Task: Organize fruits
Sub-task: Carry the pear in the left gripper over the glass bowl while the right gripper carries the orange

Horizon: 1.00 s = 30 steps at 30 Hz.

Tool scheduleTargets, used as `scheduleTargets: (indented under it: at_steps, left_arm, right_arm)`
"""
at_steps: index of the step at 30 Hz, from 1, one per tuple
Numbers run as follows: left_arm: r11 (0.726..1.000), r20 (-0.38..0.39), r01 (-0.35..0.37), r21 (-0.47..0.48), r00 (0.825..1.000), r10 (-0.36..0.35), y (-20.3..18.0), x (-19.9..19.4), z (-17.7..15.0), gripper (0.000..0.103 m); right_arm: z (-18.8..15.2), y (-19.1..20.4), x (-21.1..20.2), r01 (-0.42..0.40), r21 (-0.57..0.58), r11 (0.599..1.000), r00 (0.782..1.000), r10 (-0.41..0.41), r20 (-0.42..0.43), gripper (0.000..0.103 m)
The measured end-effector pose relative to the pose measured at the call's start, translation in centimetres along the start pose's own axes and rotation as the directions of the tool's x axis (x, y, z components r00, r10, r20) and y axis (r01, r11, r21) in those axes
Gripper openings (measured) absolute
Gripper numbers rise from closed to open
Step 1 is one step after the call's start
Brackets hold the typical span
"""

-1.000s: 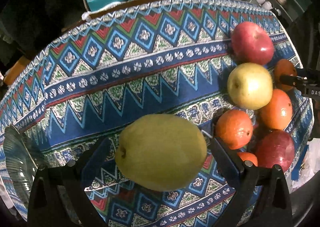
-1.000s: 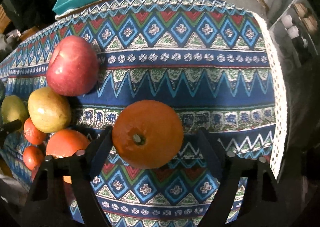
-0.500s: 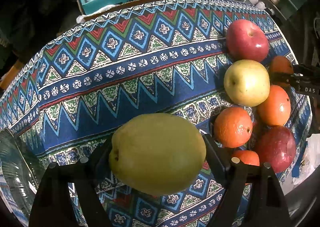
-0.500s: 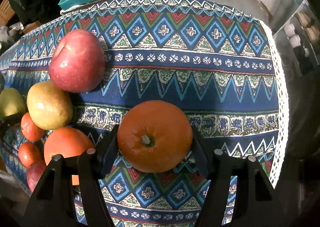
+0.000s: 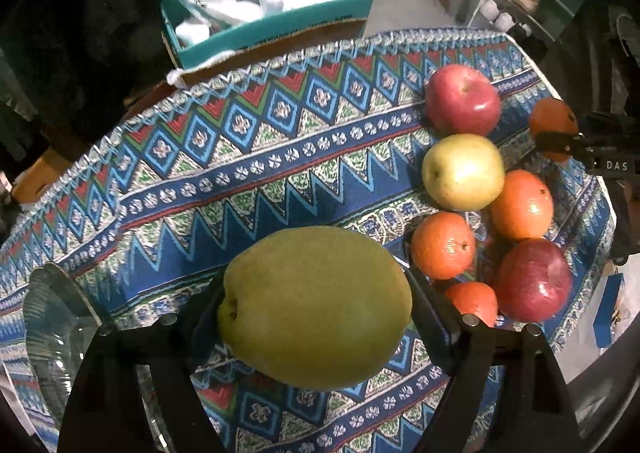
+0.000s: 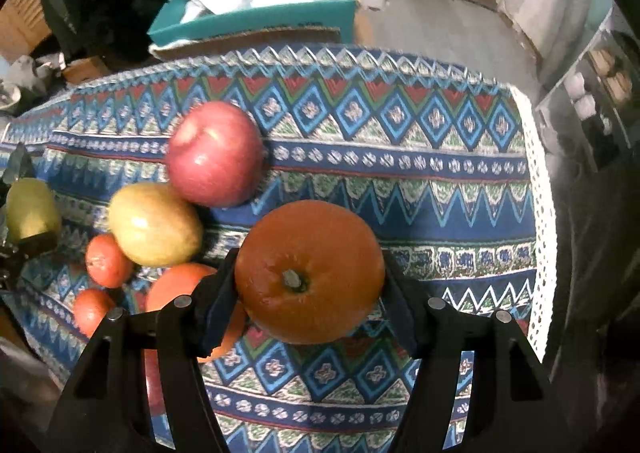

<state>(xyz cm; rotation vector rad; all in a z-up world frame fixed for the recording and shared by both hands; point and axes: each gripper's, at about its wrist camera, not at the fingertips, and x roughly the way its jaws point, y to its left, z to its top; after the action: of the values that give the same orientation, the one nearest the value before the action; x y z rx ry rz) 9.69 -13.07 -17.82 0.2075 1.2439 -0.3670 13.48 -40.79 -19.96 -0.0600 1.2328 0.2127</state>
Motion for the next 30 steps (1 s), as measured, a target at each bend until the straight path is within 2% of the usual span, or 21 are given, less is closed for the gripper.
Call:
scheduleTargets:
  at_steps: [10,19,30]
  left_arm:
    - [1.000,0.062,0.008,-0.003,0.998,-0.008,1.2,-3.3,0.2,0.085]
    - [0.999,0.109,0.021,-0.026,0.994,-0.018,2.8,-6.7,-0.9,0.085]
    - [0.996,0.151,0.015,-0.089,0.989,-0.001,6.6,-10.4,-3.3,0.085]
  right_arm:
    - [0.5,3.9,-3.5,-0.047,-0.044,0.998,0.995,0.050,0.083,0.066]
    - [1.0,7.4,-6.8,-0.095,-0.094,0.991,0.984,0.107,0.143,0.066]
    - [2.8,14.3,-9.9,-0.181,-0.197,0.964,0.959,0.217,0.182,0.066]
